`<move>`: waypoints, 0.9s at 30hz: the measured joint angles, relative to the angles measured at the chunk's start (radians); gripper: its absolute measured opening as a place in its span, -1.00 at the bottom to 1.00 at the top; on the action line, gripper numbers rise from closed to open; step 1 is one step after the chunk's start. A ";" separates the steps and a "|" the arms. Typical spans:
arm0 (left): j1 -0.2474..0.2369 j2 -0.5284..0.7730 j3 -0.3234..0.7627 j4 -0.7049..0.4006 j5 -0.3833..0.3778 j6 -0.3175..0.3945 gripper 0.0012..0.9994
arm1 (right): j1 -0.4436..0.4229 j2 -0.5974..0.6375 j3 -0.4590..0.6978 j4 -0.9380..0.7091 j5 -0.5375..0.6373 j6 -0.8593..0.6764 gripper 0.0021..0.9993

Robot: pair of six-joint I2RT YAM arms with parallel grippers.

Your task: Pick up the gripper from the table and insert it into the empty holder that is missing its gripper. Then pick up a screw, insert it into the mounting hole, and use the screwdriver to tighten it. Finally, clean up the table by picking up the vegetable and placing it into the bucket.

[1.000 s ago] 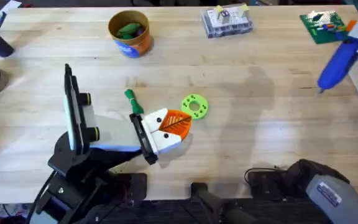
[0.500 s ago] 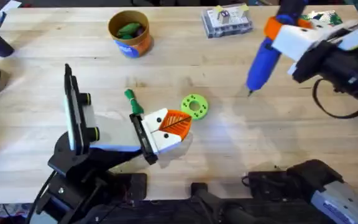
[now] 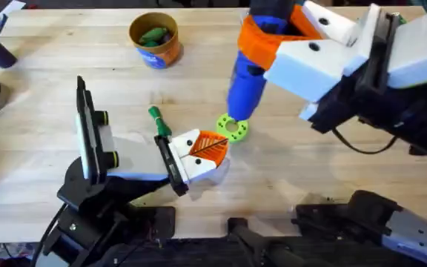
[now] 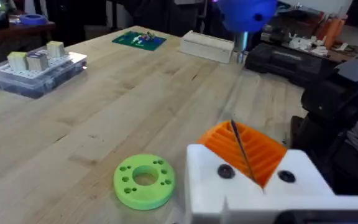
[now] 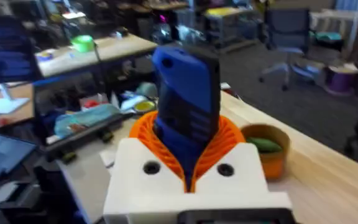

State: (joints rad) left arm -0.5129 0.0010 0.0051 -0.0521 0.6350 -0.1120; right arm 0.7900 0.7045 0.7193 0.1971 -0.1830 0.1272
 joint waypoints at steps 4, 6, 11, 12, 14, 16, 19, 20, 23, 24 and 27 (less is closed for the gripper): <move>0.000 0.000 0.000 0.000 0.000 0.000 -0.97 | 0.079 0.034 -0.001 0.112 -0.001 0.000 -0.95; 0.000 0.000 0.000 0.000 0.000 0.000 -0.97 | 0.111 0.056 -0.001 0.163 -0.001 0.000 -0.95; 0.000 0.000 0.000 0.000 0.000 0.000 -0.97 | 0.168 0.124 -0.002 0.261 -0.003 0.000 -0.95; 0.000 0.000 0.000 0.000 0.000 0.000 -0.97 | 0.176 0.138 -0.002 0.274 -0.007 -0.004 -0.95; 0.000 0.000 0.000 0.000 0.000 0.000 -0.97 | 0.188 0.163 -0.002 0.289 -0.028 -0.030 -0.95; 0.000 0.000 0.000 0.000 0.000 0.000 -0.97 | 0.196 0.182 -0.002 0.291 -0.056 -0.064 -0.95; 0.000 0.000 0.000 0.000 0.000 0.000 -0.97 | 0.200 0.196 -0.002 0.290 -0.092 -0.102 -0.95; 0.000 0.000 0.000 0.000 0.000 0.000 -0.97 | 0.200 0.196 -0.002 0.290 -0.098 -0.110 -0.95; 0.000 0.000 0.000 0.000 0.000 0.000 -0.97 | 0.200 0.196 -0.002 0.295 -0.110 -0.126 -0.95; 0.000 0.000 0.000 0.000 0.000 0.000 -0.97 | 0.200 0.196 -0.002 0.295 -0.112 -0.129 -0.95; 0.000 0.000 0.000 0.000 0.000 0.000 -0.97 | 0.200 0.196 -0.002 0.295 -0.117 -0.135 -0.95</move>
State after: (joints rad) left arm -0.5129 0.0006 0.0051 -0.0521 0.6350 -0.1120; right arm 0.9901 0.9009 0.7173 0.4923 -0.3001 -0.0079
